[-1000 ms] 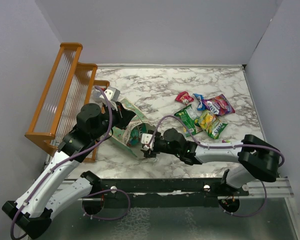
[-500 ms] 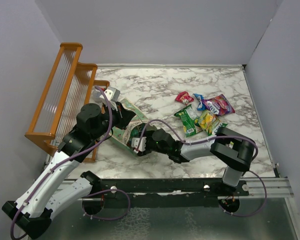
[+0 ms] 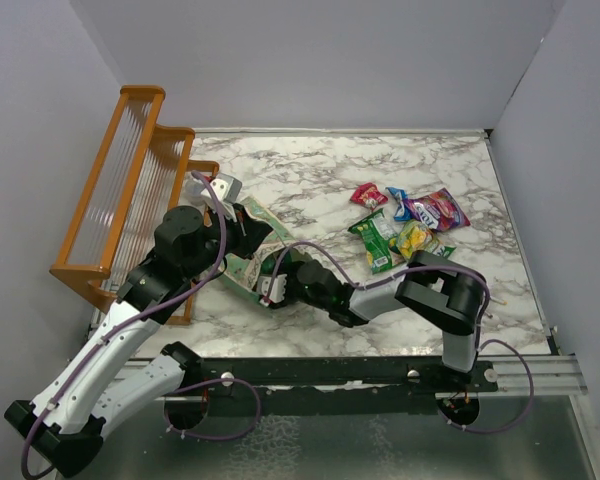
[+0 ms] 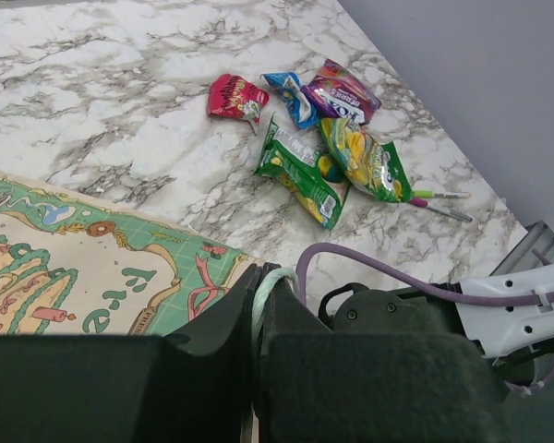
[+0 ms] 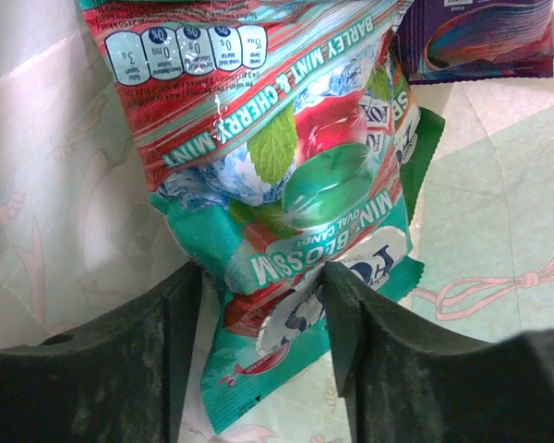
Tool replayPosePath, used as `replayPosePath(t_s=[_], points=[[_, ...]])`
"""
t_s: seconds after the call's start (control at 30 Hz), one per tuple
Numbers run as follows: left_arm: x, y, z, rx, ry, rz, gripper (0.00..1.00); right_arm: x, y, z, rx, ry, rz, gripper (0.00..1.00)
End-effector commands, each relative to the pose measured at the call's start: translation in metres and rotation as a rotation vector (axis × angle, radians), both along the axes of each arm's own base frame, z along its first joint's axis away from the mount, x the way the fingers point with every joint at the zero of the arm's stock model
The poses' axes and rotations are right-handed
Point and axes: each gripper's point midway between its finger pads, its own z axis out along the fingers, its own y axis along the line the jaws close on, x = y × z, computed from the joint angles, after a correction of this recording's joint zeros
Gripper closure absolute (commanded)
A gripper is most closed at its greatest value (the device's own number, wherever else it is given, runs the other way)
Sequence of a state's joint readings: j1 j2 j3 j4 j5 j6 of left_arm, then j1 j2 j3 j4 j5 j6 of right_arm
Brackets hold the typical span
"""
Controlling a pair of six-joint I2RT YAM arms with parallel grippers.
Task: Take the snacks out of the paper bag
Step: Take out the snack from the paper bag.
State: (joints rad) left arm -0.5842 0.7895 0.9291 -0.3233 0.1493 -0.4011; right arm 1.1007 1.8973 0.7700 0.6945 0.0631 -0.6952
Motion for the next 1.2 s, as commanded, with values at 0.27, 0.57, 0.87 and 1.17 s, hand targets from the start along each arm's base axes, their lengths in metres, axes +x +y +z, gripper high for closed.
replayPosePath(t_s=[0.27,0.57,0.87,1.17], points=[[0.0,0.001,0.016,-0.038,-0.054,0.003,1.0,0.003,0.018,0.028,0.108,0.032,-0.023,0.85],[0.004,0.01,0.019,-0.004,-0.081,0.044,1.0,-0.017,0.008,0.061,0.146,0.138,-0.007,0.99],[0.009,0.015,0.013,-0.042,-0.061,0.108,1.0,-0.045,-0.011,0.099,0.21,0.29,-0.001,0.99],[0.015,0.019,0.01,-0.037,-0.061,0.141,1.0,-0.067,-0.044,0.137,0.3,0.324,0.001,0.99]])
